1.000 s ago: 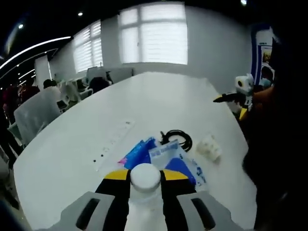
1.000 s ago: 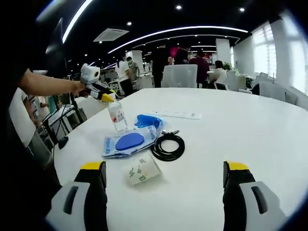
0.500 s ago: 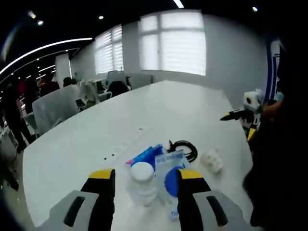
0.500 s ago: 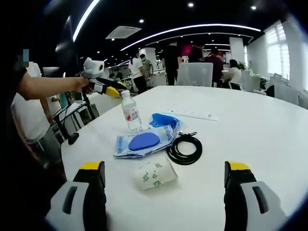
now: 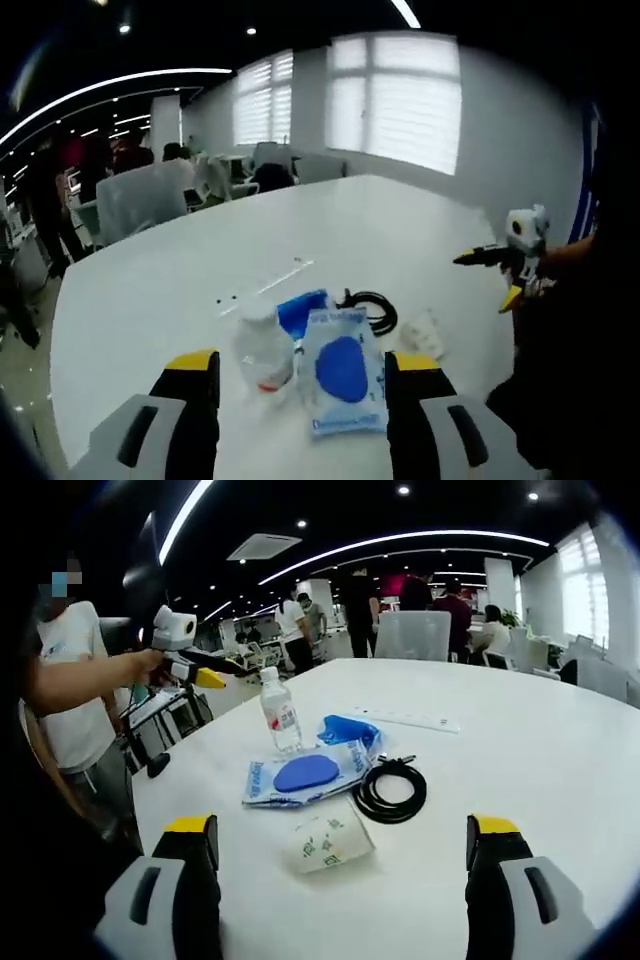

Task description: Arrange the tabletop items into an orderly group along one side of the table until the central work area is clear of visible clutter.

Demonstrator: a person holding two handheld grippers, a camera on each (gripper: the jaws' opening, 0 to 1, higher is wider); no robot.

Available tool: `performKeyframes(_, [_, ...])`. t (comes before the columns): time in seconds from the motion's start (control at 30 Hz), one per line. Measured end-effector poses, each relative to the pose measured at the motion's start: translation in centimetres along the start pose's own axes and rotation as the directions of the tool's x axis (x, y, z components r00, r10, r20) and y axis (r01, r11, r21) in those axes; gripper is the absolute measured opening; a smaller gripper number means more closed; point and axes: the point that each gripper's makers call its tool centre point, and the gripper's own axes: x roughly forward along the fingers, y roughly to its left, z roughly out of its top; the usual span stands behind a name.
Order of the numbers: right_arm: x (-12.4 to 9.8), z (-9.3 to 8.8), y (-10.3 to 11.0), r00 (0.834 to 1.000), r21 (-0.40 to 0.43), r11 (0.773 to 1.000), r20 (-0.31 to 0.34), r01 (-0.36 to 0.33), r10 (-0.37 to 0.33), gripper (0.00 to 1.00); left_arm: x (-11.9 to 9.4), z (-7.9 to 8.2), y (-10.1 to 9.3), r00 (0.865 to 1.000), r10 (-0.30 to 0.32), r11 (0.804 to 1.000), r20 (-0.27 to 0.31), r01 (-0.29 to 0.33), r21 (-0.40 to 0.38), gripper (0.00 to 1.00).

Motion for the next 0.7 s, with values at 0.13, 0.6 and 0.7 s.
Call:
performKeyframes(0.13, [-0.1, 0.0, 0.1, 1.0, -0.003, 1.0, 0.001, -0.006, 0.006, 1.0, -1.0, -0.3, -1.2, 0.999, 0.031, 0.999, 0.014, -0.031, -0.037, 0.73])
performKeyframes(0.6, [-0.8, 0.1, -0.5, 1.0, -0.016, 1.0, 0.003, -0.017, 0.017, 1.0, -3.5, -1.9, -6.4, 0.994, 0.097, 0.993, 0.056, -0.093, -0.072, 0.86])
performKeyframes(0.7, [-1.0, 0.3, -0.7, 1.0, -0.022, 1.0, 0.0, -0.014, 0.014, 1.0, -3.8, -2.3, -7.2, 0.992, 0.115, 0.992, 0.055, -0.112, -0.064, 0.89])
